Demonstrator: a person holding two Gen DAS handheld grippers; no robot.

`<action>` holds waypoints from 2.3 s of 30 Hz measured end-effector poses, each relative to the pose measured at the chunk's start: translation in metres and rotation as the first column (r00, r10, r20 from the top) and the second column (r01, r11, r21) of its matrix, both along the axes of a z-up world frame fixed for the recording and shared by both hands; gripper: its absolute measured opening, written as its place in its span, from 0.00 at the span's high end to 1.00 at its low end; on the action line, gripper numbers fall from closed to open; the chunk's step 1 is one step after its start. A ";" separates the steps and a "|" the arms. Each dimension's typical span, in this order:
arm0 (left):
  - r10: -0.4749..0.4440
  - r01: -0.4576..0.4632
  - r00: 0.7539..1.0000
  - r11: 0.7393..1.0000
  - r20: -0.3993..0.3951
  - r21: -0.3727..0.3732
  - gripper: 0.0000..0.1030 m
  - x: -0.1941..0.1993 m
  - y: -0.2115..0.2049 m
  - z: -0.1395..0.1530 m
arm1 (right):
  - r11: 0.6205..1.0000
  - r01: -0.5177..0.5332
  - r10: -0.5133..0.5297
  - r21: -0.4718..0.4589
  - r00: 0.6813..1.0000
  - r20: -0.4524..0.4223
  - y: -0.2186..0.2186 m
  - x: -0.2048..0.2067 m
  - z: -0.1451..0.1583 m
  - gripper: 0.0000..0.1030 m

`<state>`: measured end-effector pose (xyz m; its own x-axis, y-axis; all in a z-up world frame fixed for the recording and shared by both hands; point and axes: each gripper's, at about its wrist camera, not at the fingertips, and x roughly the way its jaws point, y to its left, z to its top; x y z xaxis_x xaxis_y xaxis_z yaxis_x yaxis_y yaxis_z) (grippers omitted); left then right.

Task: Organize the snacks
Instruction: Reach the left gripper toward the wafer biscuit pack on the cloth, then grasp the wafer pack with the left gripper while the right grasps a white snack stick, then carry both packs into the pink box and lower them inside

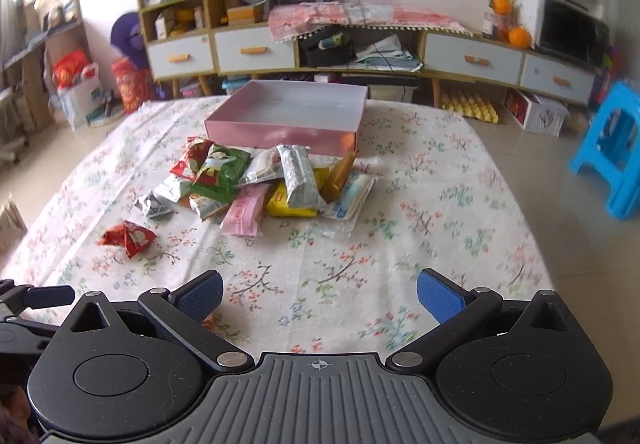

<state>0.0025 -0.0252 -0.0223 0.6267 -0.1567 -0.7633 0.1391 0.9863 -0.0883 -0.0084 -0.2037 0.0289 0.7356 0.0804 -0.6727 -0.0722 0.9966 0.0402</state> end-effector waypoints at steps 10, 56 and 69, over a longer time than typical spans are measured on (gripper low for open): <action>0.014 -0.014 0.998 1.000 -0.058 -0.012 0.30 0.021 -0.025 -0.014 | 0.997 -0.082 0.082 0.003 0.994 -0.070 -0.019 0.056 0.033 0.00; 0.034 -0.038 0.999 0.988 -0.027 -0.150 0.81 0.046 0.000 -0.025 | 0.976 -0.197 0.216 0.094 0.934 -0.286 0.018 0.225 -0.045 0.64; 0.024 -0.022 1.000 0.985 0.010 -0.171 0.81 0.041 0.012 -0.003 | 0.975 -0.202 0.222 0.098 0.926 -0.305 0.022 0.213 -0.039 0.75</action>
